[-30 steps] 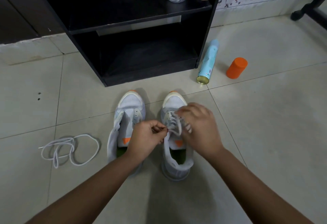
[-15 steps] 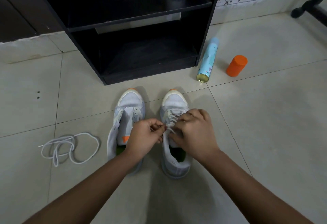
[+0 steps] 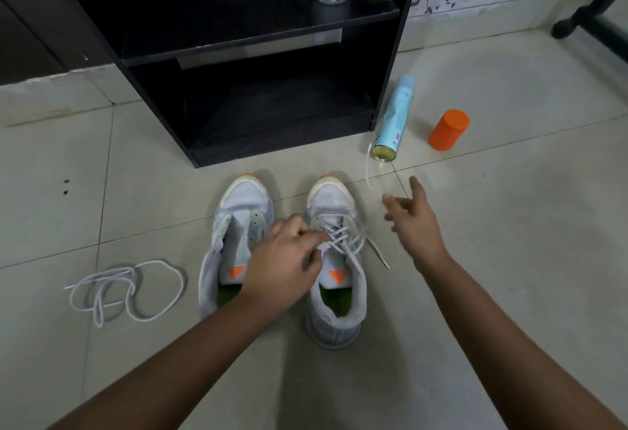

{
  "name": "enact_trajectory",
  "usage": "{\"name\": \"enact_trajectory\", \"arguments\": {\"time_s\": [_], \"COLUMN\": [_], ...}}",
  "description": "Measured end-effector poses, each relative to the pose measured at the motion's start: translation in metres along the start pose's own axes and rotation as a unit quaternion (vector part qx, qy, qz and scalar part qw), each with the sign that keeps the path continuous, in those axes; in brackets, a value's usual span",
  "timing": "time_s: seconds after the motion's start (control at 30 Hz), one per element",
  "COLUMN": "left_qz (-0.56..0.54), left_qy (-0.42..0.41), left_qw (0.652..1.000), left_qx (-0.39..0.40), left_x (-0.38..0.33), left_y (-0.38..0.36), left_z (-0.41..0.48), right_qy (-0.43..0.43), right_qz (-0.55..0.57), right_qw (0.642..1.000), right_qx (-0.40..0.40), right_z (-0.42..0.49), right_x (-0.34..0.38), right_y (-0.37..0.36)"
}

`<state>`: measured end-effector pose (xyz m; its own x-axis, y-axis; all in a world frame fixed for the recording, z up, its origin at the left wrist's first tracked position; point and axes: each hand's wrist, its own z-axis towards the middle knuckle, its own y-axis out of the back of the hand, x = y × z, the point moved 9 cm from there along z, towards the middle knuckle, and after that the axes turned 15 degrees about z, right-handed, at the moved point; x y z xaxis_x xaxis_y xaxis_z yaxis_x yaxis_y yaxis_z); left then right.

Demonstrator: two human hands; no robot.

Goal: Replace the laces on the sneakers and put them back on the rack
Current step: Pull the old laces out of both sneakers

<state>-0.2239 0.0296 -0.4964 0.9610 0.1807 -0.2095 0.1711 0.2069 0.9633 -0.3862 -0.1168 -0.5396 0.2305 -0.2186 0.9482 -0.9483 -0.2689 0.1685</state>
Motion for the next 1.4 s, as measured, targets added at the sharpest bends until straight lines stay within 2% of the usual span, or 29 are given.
{"name": "enact_trajectory", "arguments": {"time_s": [0.1,0.2,0.33,0.4,0.43,0.53,0.6,0.63,0.73,0.8,0.87,1.0,1.07,1.17,1.3,1.37,1.4], "left_qz": [0.082,0.127,0.085,-0.016,-0.074,-0.202,-0.215,-0.182,-0.066,0.023,0.092,0.153,0.137,0.107,0.127,0.109,0.073], "left_qy": [-0.08,-0.113,-0.104,-0.044,0.006,0.189,0.228,0.199,0.023,-0.062,-0.104,-0.112,-0.104,-0.12,-0.16,-0.144,-0.11], "left_qw": [0.993,0.986,0.991,0.999,0.997,0.961,0.95,0.963,0.997,0.997,0.99,0.981,0.984,0.987,0.979,0.983,0.99], "left_qx": [-0.02,-0.002,0.014,0.025,0.028,-0.003,-0.005,-0.014,-0.039,-0.036,-0.026,-0.028,-0.036,-0.001,-0.001,-0.031,-0.041], "left_x": [-0.026,-0.037,-0.036,-0.024,-0.012,0.038,0.051,0.047,0.007,-0.019,-0.034,-0.032,-0.024,-0.022,-0.04,-0.035,-0.025], "left_y": [-0.001,-0.009,-0.018,-0.018,-0.02,-0.025,-0.022,-0.013,0.01,0.009,-0.002,-0.011,-0.006,-0.009,-0.019,-0.01,-0.003], "left_z": [0.006,0.014,0.018,0.016,0.014,0.004,0.0,0.002,0.01,0.012,0.011,0.016,0.019,0.018,0.01,0.011,0.013], "right_qy": [0.117,0.176,0.249,0.252,0.227,0.09,0.032,0.023,0.025,0.014,-0.006,-0.019,-0.028,-0.029,-0.026,-0.028,-0.03], "right_qz": [-0.068,-0.079,-0.166,-0.177,-0.166,-0.074,-0.02,-0.01,0.001,0.017,0.048,0.049,0.058,0.07,0.071,0.072,0.074], "right_qw": [0.991,0.974,0.947,0.947,0.958,0.992,0.998,0.998,0.998,0.998,0.997,0.997,0.996,0.995,0.995,0.995,0.995], "right_qx": [0.02,0.117,0.122,0.089,0.066,0.039,0.051,0.054,0.056,0.059,0.062,0.064,0.063,0.063,0.068,0.067,0.065], "right_z": [-0.045,-0.074,-0.077,-0.077,-0.075,-0.063,-0.06,-0.059,-0.06,-0.06,-0.06,-0.06,-0.06,-0.06,-0.061,-0.061,-0.06], "right_x": [-0.002,-0.007,0.003,0.006,0.004,-0.016,-0.027,-0.028,-0.027,-0.028,-0.031,-0.033,-0.035,-0.036,-0.035,-0.035,-0.036], "right_y": [-0.003,-0.025,-0.032,-0.028,-0.024,-0.015,-0.017,-0.018,-0.021,-0.021,-0.022,-0.023,-0.023,-0.023,-0.024,-0.022,-0.021]}}
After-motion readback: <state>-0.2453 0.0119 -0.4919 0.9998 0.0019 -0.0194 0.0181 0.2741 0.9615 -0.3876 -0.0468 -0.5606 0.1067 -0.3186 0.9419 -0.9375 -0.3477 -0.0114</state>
